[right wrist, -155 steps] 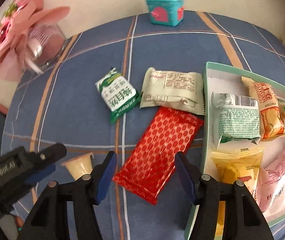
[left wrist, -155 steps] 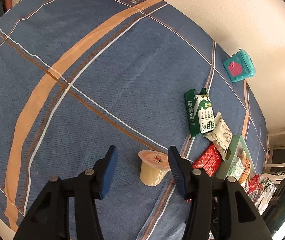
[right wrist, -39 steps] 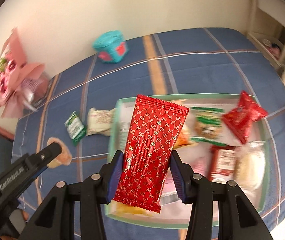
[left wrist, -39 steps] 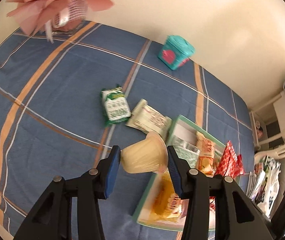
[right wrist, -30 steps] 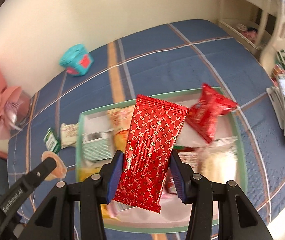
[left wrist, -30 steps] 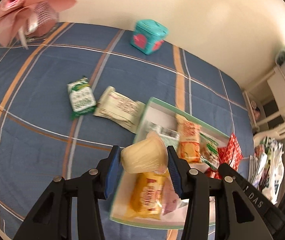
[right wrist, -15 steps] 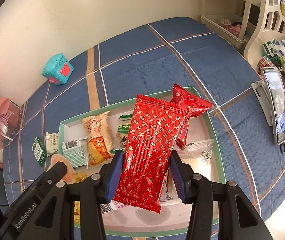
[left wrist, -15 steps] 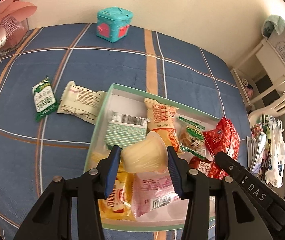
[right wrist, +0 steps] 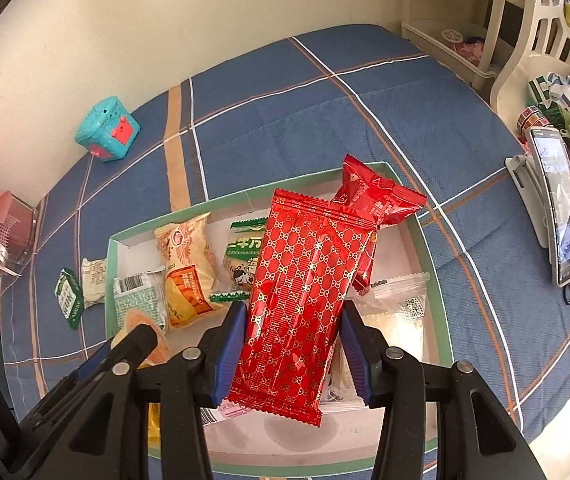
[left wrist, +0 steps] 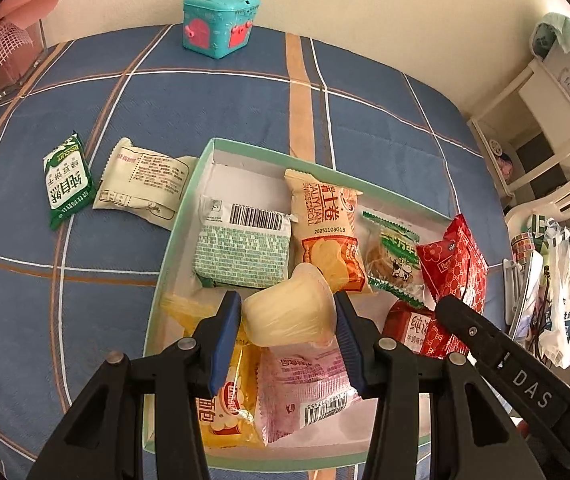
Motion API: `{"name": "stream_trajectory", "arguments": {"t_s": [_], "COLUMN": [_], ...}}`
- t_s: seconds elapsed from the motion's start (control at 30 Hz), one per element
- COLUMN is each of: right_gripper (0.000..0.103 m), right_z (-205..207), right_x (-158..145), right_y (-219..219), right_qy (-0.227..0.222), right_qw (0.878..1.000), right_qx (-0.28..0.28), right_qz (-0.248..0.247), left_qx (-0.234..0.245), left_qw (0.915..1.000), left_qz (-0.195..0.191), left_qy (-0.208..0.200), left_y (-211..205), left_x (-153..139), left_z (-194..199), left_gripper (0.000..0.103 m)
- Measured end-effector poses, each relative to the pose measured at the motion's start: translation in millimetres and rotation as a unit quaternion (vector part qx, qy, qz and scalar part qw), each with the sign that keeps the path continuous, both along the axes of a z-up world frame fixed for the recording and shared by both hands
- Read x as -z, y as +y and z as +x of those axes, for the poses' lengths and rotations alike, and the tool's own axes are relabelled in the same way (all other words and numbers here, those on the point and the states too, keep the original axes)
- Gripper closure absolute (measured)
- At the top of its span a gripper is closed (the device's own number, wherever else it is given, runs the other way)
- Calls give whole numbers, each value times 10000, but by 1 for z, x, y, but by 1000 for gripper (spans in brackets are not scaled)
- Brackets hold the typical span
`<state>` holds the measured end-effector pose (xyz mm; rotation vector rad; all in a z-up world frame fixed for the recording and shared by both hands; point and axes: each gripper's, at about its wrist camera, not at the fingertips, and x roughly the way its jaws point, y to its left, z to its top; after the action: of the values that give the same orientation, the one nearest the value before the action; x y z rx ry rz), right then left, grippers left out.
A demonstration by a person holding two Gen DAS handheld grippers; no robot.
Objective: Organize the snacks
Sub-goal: 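Open the left tool to drop the cup while the right tool drops the red packet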
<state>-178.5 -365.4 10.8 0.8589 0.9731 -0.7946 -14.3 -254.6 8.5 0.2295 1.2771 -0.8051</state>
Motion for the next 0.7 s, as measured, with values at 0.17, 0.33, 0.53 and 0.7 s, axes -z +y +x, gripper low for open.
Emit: {"name": "stream_trajectory", "arguments": {"t_s": [0.17,0.33,0.53,0.7], "right_gripper": [53,52,51,50], "right_z": [0,1,1,5], "right_x": [2,4,-1,-10], "right_y": [-1,-1,0,4], "right_qy": [16,42,-2,13], "right_qw": [10000,10000,10000,9998], "right_qx": [-20,-54,-79,-175], "right_qz": [35,59,37,-80], "left_qx": [64,96,-16,-249], "left_qw": [10000,9998,9998,9996], "left_qz": [2,-63,-109,1], "left_qy": [41,139,143,-112], "left_y": [0,1,8,21], "left_x": [1,-1,-10,-20], "left_z": [-2,-1,5,17], "left_gripper": [55,54,54,50]}}
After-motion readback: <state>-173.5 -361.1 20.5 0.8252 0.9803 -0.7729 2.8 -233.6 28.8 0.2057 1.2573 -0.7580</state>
